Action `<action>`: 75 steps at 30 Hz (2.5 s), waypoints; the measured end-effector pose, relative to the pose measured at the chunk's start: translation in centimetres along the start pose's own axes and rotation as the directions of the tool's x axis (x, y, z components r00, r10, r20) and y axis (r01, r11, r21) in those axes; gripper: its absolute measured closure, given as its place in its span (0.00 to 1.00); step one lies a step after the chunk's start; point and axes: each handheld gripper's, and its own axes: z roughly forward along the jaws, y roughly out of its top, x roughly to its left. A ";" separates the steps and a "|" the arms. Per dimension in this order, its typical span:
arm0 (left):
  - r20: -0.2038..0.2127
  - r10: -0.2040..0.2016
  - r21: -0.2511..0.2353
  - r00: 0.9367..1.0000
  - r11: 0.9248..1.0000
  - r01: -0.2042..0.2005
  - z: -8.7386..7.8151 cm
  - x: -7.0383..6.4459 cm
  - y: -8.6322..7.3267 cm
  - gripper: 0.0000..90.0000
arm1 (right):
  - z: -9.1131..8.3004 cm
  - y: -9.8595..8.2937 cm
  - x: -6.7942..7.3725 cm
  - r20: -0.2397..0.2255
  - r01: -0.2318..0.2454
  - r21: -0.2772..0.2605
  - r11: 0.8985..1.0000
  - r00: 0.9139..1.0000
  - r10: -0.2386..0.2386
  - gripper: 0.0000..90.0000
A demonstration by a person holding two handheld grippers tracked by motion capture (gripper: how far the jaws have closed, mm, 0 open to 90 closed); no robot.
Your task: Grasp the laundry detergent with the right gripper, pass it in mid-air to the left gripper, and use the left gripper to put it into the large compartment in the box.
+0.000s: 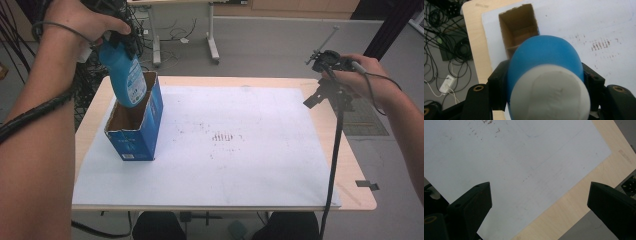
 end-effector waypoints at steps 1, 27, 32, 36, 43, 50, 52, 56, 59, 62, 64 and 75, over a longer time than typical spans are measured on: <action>0.000 -0.015 0.000 1.000 1.000 0.015 0.3 0.2 0.0 0.42 | 0.0 0.0 0.1 -0.001 0.003 0.003 1.000 1.000 -0.003 0.06; 0.001 -0.102 0.074 0.995 0.992 0.102 8.4 2.2 -1.5 0.42 | 0.5 0.3 0.4 0.008 0.012 0.009 1.000 1.000 -0.012 0.06; -0.001 -0.110 0.086 0.994 0.990 0.109 9.6 2.0 -1.7 0.42 | 0.7 0.2 0.5 0.003 0.014 0.007 1.000 1.000 -0.014 0.06; -0.006 -0.118 0.085 0.993 0.989 0.118 10.6 1.9 -2.0 0.42 | 0.7 0.2 0.5 0.001 0.013 0.003 1.000 1.000 -0.013 0.06; 0.003 -0.132 0.101 0.991 0.986 0.131 12.2 2.1 -2.6 0.42 | 0.9 0.2 0.6 0.003 0.014 -0.002 1.000 1.000 -0.014 0.06; 0.000 -0.138 0.118 0.990 0.983 0.137 13.8 2.1 -3.1 0.42 | 1.2 0.3 0.7 -0.007 0.018 -0.004 1.000 1.000 -0.018 0.06; 0.001 -0.133 0.120 0.991 0.984 0.132 14.2 2.0 -3.2 0.42 | 1.3 0.3 0.8 -0.006 0.019 -0.001 1.000 1.000 -0.019 0.06; -0.005 -0.131 0.116 0.991 0.985 0.131 14.8 1.8 -3.4 0.42 | 1.4 0.4 0.8 -0.005 0.016 0.002 1.000 1.000 -0.016 0.06; -0.011 -0.137 0.115 0.991 0.984 0.137 15.3 1.7 -3.6 0.42 | 1.3 0.4 0.9 -0.003 0.016 0.001 1.000 1.000 -0.016 0.06; -0.013 -0.142 0.117 0.990 0.983 0.143 15.8 1.7 -3.7 0.42 | 1.3 0.4 0.9 -0.003 0.018 -0.001 1.000 1.000 -0.018 0.06; -0.011 -0.146 0.118 0.989 0.982 0.146 16.1 1.7 -3.9 0.42 | 1.3 0.4 0.9 -0.002 0.015 0.000 1.000 1.000 -0.015 0.06; -0.015 -0.157 0.105 0.987 0.982 0.158 17.6 1.4 -4.4 0.42 | 1.4 0.5 1.0 -0.002 0.018 -0.001 1.000 1.000 -0.018 0.06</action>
